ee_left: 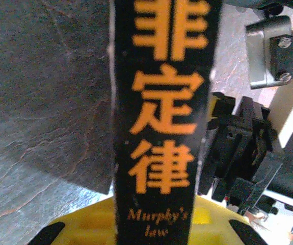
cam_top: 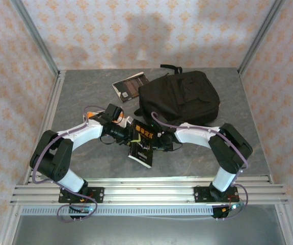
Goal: Pack the student bag
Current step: Pick up the book from the bottom-center of the table, then rotate the book.
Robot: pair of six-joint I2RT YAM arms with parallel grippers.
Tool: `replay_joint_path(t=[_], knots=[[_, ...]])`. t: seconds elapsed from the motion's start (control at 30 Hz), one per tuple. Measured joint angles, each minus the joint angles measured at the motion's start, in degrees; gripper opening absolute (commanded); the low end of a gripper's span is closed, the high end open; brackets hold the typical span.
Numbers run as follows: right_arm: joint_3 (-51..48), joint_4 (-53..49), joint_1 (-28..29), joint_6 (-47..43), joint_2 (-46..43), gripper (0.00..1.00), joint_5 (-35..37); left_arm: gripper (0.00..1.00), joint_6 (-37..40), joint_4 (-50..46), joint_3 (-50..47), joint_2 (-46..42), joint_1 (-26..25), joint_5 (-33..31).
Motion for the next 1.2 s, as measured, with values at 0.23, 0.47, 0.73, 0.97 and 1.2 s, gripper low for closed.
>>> replay_joint_path(t=[0.23,0.47,0.73,0.97,1.2], knots=[[1.7,-12.2,0.3,-2.5,-10.7,0.81,8.6,0.0,-0.7,-1.7,0.7,-12.3,0.2,-2.0],[18.2,-16.0,-3.2,-7.0,-22.3,1.0,8.3,0.0,-2.1,-0.3,3.9,-25.3,0.2,-4.9],[25.6,-12.0,-15.3,-6.1,-17.1,1.0,-14.4,0.0,-7.2,6.9,10.5,-25.9,-1.6,-5.1],[23.0,-4.8,-18.3,0.5,-14.3,0.98,-28.4,0.0,-13.8,10.6,15.9,-22.6,-3.0,-4.9],[15.3,12.8,-20.3,17.0,-14.8,0.97,-38.1,0.0,-14.2,9.9,18.8,-20.9,-3.0,-7.1]])
